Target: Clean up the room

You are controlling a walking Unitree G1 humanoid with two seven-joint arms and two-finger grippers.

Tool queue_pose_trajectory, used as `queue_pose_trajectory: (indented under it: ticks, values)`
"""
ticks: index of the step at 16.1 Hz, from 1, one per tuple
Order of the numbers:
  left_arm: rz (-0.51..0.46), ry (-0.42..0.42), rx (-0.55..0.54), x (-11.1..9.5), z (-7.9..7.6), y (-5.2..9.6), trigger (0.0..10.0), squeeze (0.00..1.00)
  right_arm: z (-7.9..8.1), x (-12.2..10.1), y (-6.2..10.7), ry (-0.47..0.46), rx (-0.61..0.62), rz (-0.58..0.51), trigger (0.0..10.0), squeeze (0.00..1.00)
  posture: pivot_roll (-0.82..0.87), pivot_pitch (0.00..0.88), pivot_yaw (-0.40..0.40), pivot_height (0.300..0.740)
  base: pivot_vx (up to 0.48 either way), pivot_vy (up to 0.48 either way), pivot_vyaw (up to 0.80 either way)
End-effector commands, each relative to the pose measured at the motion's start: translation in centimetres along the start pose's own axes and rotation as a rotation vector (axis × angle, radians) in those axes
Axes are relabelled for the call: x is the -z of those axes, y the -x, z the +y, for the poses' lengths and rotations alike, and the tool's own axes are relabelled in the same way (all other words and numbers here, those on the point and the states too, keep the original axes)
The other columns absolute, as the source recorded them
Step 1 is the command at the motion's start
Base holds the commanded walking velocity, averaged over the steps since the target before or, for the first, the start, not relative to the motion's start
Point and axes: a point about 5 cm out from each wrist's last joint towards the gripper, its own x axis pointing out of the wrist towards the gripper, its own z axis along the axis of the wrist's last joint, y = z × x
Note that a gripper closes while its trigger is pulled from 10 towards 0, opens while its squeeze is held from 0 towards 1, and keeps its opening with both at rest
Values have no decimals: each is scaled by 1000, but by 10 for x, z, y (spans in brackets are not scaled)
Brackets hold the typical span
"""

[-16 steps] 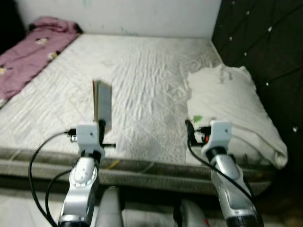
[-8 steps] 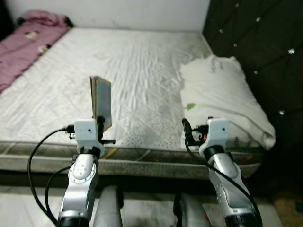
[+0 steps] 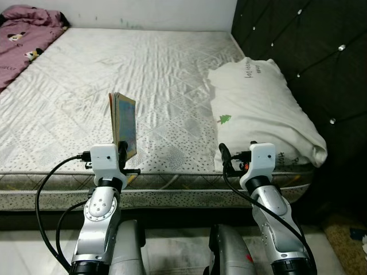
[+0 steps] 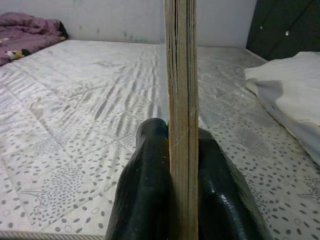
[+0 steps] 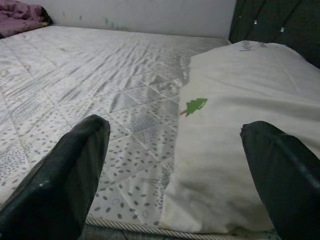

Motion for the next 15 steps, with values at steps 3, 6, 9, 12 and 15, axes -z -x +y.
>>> queue_pose_trajectory:
  ticks: [3,6,9,12,15]
  values:
    - [-66,13,22,-13,-4,-5,10000,0,0,-3,-2,14,-3,-4,10000,0,-4,27,-5,573,395,0,0]
    - [-70,19,33,-14,-6,-6,10000,0,0,-3,-2,20,-4,-6,10000,0,-5,27,-5,573,451,0,0]
    - [-72,30,34,-13,-7,-6,10000,0,0,-3,-1,19,-1,-5,10000,0,-4,29,-5,573,272,0,0]
    - [-64,27,35,-12,-7,-7,10000,0,-1,-2,-1,18,0,-1,10000,0,-4,28,-5,573,0,0,0]
    - [-3,49,68,-3,-12,-10,10000,0,-1,-1,-1,15,2,0,10000,0,-6,28,-7,573,0,0,0]
